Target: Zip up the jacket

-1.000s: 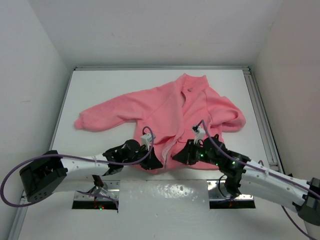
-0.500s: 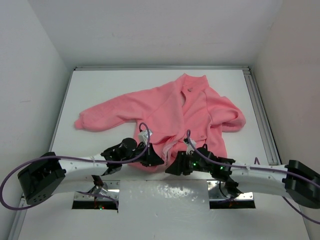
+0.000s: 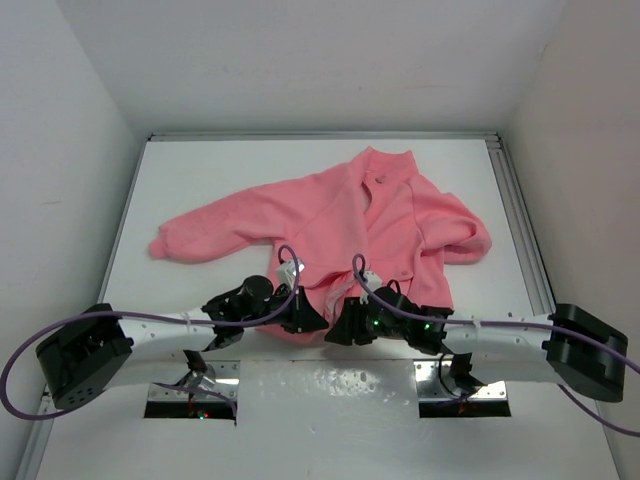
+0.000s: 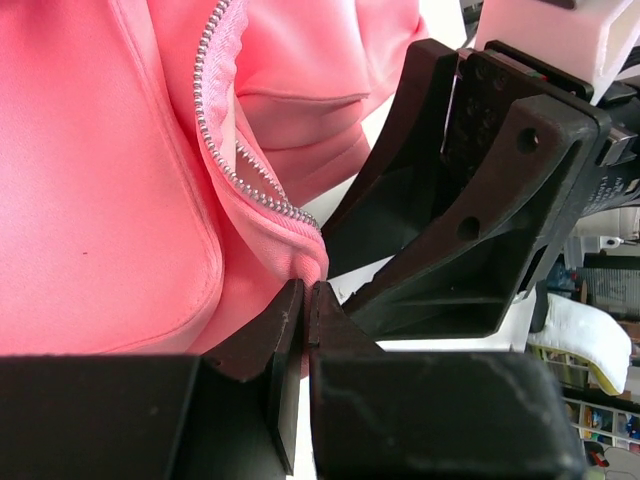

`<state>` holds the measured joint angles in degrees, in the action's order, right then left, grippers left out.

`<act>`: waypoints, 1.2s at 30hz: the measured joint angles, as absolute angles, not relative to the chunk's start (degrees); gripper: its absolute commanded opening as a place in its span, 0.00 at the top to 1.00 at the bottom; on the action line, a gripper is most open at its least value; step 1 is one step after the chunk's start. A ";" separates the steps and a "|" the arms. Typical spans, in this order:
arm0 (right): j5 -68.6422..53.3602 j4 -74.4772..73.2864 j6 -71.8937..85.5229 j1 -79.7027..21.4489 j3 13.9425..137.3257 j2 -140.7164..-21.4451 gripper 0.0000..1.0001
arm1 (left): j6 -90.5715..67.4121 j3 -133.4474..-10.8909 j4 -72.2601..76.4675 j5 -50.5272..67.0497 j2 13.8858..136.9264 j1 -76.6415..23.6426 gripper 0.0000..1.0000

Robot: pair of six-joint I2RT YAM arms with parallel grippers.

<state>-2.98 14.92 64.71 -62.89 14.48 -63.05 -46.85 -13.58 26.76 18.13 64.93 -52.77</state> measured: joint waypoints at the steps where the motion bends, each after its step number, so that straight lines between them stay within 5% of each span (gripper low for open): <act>1: -2.96 14.39 64.62 -62.94 15.05 -63.44 0.60 | -46.87 -13.41 27.05 18.13 64.93 -52.77 1.00; 7: -2.46 12.47 64.55 -63.66 16.86 -65.78 0.62 | -46.81 -13.37 27.31 18.24 65.06 -52.77 1.00; 19: 0.38 10.17 65.10 -64.66 17.17 -66.48 0.99 | -46.81 -12.84 28.25 18.70 65.28 -52.77 1.00; 36: 7.09 -9.82 56.21 -65.45 27.14 -58.83 1.00 | -42.61 -14.55 24.60 18.09 62.15 -52.77 1.00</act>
<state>7.09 -9.82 56.21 -65.45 27.14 -58.83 -42.61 -14.55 24.60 18.09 62.15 -52.77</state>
